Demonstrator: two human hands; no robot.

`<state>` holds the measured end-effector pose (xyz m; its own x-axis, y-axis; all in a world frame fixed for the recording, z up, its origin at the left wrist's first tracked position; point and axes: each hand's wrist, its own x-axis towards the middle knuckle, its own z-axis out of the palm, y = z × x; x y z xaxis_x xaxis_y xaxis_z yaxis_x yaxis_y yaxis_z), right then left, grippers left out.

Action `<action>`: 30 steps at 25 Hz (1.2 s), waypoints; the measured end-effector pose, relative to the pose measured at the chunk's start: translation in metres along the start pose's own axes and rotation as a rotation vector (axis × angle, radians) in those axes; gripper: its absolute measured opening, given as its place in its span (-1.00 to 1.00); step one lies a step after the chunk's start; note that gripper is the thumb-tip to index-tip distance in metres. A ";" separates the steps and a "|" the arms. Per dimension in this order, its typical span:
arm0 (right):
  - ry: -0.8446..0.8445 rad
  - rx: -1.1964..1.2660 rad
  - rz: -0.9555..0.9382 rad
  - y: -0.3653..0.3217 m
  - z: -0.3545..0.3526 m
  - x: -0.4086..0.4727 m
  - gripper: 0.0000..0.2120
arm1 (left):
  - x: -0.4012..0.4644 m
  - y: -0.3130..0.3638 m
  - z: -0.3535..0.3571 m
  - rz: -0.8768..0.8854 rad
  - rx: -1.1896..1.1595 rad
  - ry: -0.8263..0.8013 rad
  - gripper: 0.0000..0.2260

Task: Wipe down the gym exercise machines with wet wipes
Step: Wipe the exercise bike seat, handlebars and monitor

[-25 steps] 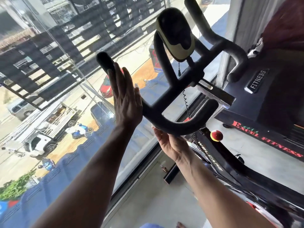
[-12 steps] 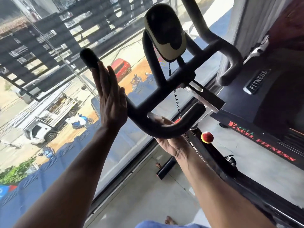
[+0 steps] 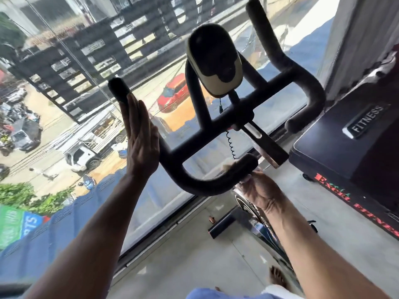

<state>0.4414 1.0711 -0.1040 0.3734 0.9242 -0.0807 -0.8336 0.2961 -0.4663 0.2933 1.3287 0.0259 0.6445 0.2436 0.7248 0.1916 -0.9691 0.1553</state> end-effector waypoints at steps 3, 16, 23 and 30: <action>0.015 0.061 -0.071 -0.009 -0.010 0.008 -0.41 | 0.000 0.002 -0.001 -0.071 0.039 -0.032 -0.55; 0.109 0.231 -0.179 0.004 0.055 0.101 -0.65 | -0.072 0.087 0.004 -0.569 -0.136 -0.203 -0.38; -0.234 0.063 0.053 0.074 0.078 0.111 -0.62 | -0.071 0.087 0.006 -0.586 -0.141 -0.151 -0.41; -0.219 0.138 0.055 0.041 0.069 0.117 -0.73 | -0.073 0.086 0.007 -0.541 -0.127 -0.133 -0.43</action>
<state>0.4233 1.2079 -0.0720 0.2412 0.9656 0.0971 -0.9033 0.2599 -0.3412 0.2684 1.2275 -0.0185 0.5683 0.7015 0.4301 0.4352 -0.6998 0.5665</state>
